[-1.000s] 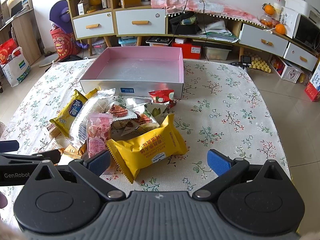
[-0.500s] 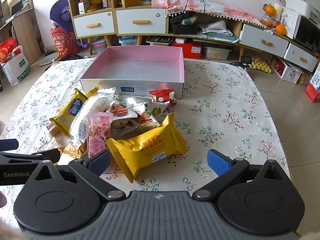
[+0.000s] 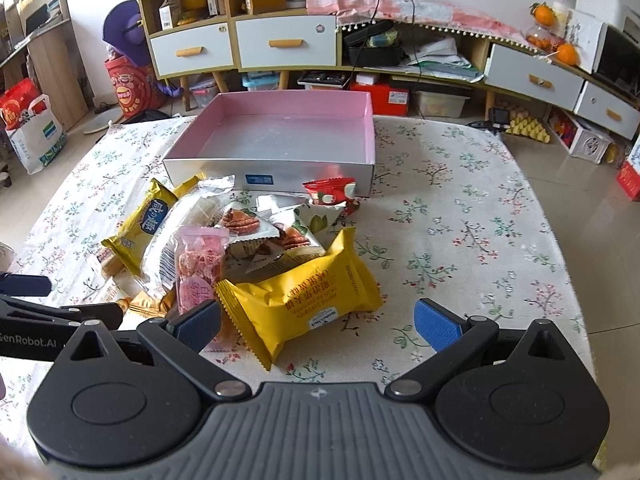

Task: Organize snacks
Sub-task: 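Grasp the clear-wrapped white bar with the left tool while the right tool grasps the yellow bag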

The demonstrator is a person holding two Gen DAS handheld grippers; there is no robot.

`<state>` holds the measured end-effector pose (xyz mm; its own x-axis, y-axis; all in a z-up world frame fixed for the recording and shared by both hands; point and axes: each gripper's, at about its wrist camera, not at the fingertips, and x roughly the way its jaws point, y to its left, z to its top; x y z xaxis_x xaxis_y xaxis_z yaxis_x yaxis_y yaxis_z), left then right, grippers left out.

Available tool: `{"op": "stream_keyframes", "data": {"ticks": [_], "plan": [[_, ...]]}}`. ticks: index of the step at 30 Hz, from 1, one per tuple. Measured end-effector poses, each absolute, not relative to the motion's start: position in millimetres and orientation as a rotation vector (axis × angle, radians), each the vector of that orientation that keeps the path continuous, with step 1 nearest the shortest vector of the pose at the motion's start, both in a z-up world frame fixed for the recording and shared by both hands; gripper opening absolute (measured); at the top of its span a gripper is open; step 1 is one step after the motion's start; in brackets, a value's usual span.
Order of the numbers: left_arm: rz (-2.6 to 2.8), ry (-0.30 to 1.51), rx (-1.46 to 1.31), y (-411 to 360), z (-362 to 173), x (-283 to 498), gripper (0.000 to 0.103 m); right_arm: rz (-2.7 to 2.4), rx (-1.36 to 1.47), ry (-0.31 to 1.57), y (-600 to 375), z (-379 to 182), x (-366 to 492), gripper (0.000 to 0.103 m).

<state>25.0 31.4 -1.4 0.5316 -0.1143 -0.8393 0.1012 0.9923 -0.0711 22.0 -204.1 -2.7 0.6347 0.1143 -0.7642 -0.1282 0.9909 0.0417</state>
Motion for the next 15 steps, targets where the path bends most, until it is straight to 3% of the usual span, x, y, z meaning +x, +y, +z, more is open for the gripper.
{"op": "stream_keyframes", "data": {"ticks": [8,12,15], "plan": [[-0.189,0.951,-0.116,43,5,48,0.1,0.151,0.196,0.949,-219,-13,45,0.098],[-0.228,0.929,-0.17,48,10,58,0.089,0.114,0.367,1.029,-234,-28,58,0.084],[-0.271,0.921,-0.194,47,12,64,0.075,0.089,0.465,1.064,-243,-36,64,0.081]]}}
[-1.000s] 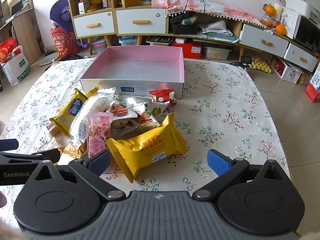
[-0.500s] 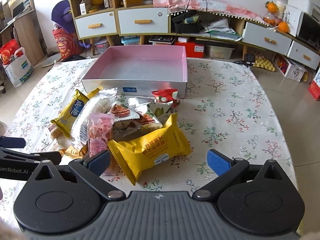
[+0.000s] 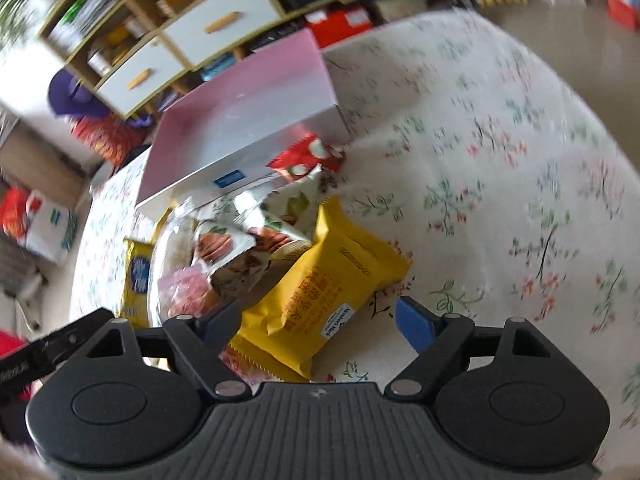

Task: Organize snacks
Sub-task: 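Grasp the clear-wrapped white bar with the left tool while the right tool grasps the yellow bag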

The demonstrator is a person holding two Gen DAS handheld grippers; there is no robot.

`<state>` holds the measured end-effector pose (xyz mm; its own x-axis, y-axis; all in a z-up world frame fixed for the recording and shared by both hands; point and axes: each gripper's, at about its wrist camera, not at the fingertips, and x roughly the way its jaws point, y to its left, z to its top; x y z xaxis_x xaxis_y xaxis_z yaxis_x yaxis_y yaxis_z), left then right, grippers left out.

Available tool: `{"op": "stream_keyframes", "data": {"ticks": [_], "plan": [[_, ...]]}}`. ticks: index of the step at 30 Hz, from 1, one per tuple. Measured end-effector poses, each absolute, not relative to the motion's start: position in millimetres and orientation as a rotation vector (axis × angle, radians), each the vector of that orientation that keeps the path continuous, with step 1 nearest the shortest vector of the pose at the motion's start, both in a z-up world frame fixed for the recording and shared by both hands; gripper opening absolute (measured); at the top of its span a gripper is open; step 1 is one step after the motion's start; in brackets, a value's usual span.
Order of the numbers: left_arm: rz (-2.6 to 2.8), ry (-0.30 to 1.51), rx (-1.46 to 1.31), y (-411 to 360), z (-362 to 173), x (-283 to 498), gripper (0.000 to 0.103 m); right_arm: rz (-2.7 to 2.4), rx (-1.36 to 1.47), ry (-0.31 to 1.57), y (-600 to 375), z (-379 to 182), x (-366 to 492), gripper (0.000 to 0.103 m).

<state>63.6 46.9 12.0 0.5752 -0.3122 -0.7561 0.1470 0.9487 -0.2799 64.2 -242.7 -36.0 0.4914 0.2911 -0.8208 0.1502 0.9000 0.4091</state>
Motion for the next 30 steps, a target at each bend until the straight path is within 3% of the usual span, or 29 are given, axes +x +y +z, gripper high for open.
{"op": "stream_keyframes", "data": {"ticks": [4,6,14,28,30], "plan": [[-0.315,0.934,-0.212,39,8,72,0.048,0.074,0.542,1.085,-244,-39,69,0.078],[-0.332,0.946,-0.222,34,5,76,0.043,0.07,0.564,1.094,-241,-40,70,0.075],[-0.344,1.008,-0.154,12,-10,88,0.037,0.019,0.583,1.127,-237,-51,79,0.06],[-0.293,1.012,-0.125,0,-26,97,0.039,-0.014,0.563,1.132,-230,-58,86,0.051],[-0.279,1.008,-0.12,-1,-27,96,0.032,-0.009,0.565,1.127,-231,-57,85,0.045]]}}
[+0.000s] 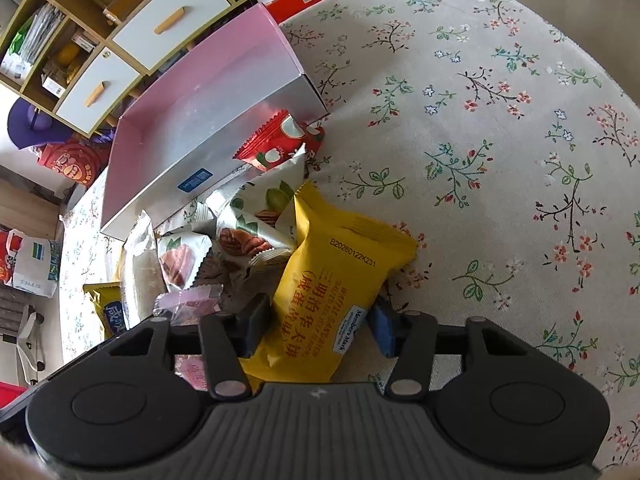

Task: Organize snacks
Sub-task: 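Grasp the clear-wrapped white bar with the left tool while the right tool grasps the yellow bag, then carry both snacks into the pink box and open both tools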

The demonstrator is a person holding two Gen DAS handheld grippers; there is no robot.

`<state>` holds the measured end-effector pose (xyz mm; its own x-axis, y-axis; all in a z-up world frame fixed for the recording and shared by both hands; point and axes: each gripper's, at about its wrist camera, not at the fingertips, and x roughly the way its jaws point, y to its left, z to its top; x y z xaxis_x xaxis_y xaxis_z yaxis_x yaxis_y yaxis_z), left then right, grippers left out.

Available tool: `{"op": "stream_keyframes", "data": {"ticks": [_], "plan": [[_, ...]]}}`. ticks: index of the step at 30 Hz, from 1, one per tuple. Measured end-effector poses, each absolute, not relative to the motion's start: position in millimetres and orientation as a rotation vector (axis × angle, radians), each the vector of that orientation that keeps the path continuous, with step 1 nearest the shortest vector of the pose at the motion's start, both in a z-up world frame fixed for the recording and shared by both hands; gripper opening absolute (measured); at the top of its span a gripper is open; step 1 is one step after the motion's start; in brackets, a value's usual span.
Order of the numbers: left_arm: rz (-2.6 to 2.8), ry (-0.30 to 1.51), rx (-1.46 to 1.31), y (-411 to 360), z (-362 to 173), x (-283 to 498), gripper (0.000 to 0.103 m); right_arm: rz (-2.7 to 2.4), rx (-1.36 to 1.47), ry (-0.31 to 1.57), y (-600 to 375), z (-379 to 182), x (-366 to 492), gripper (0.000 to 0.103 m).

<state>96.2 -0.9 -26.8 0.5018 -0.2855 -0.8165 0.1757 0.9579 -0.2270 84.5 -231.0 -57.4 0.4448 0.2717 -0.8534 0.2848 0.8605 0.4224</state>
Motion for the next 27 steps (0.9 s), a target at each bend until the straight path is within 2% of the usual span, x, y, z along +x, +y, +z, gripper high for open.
{"op": "stream_keyframes", "data": {"ticks": [1,3,6,27], "plan": [[-0.27,1.005,-0.113,-1,-26,96,0.024,-0.009,0.563,1.125,-231,-57,84,0.043],[-0.257,1.003,-0.113,0,-26,95,0.022,-0.012,0.561,1.12,-232,-55,83,0.039],[-0.253,1.006,-0.131,4,-23,94,0.02,-0.012,0.568,1.112,-235,-53,81,0.037],[-0.257,0.877,-0.218,28,25,73,0.018,0.006,0.631,0.941,-256,-7,56,0.035]]}}
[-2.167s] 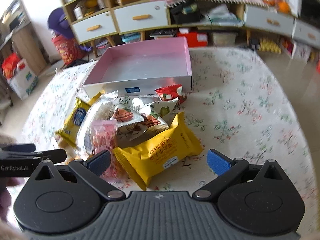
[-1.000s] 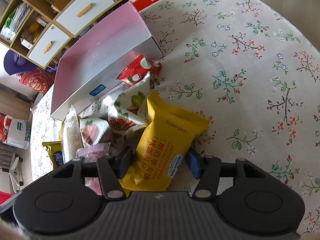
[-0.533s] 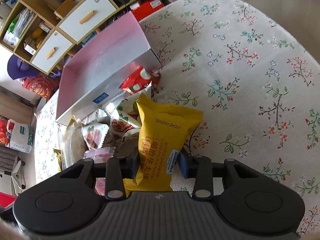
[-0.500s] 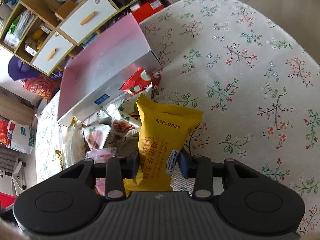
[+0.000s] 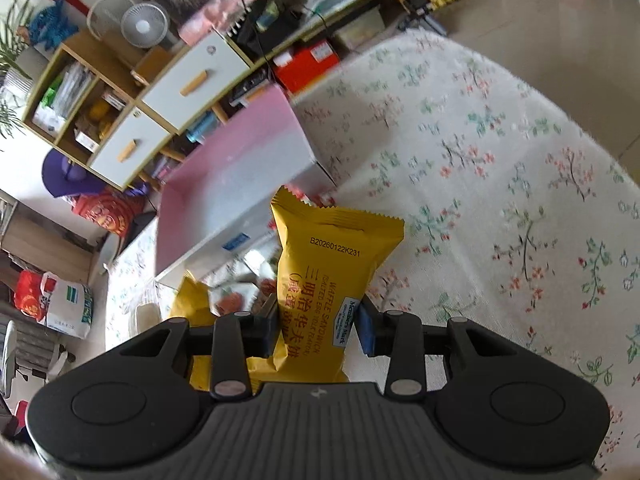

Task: Organize snacks
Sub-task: 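Carry both snacks into the pink box and open both tools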

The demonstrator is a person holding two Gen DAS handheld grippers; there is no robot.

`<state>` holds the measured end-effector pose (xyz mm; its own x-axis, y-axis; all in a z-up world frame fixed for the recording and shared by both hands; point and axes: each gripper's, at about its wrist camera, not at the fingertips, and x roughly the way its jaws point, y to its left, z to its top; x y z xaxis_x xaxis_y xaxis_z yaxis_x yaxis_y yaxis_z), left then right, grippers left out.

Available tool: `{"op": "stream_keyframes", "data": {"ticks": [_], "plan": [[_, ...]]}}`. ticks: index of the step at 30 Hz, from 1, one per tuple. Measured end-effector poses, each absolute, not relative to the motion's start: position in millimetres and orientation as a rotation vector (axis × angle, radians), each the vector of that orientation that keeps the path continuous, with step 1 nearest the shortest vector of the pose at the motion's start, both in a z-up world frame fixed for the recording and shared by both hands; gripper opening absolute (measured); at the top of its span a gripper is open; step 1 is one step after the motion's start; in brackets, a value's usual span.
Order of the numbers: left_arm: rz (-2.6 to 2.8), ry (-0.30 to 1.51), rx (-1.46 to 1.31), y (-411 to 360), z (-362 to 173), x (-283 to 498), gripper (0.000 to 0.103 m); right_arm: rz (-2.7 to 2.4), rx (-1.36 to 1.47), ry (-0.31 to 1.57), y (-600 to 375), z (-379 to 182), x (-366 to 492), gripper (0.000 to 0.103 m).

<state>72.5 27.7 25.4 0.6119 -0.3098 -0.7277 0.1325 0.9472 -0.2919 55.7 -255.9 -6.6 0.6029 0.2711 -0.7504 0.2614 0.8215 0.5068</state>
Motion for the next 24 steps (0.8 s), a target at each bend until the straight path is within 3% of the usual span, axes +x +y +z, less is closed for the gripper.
{"op": "stream_keyframes", "data": {"ticks": [13,24], "plan": [[-0.241,0.822,-0.182,21,48,116,0.018,0.055,0.492,0.851,-224,22,108,0.035],[-0.241,0.783,-0.159,26,13,187,0.018,0.105,0.403,0.781,-223,8,174,0.035]]}}
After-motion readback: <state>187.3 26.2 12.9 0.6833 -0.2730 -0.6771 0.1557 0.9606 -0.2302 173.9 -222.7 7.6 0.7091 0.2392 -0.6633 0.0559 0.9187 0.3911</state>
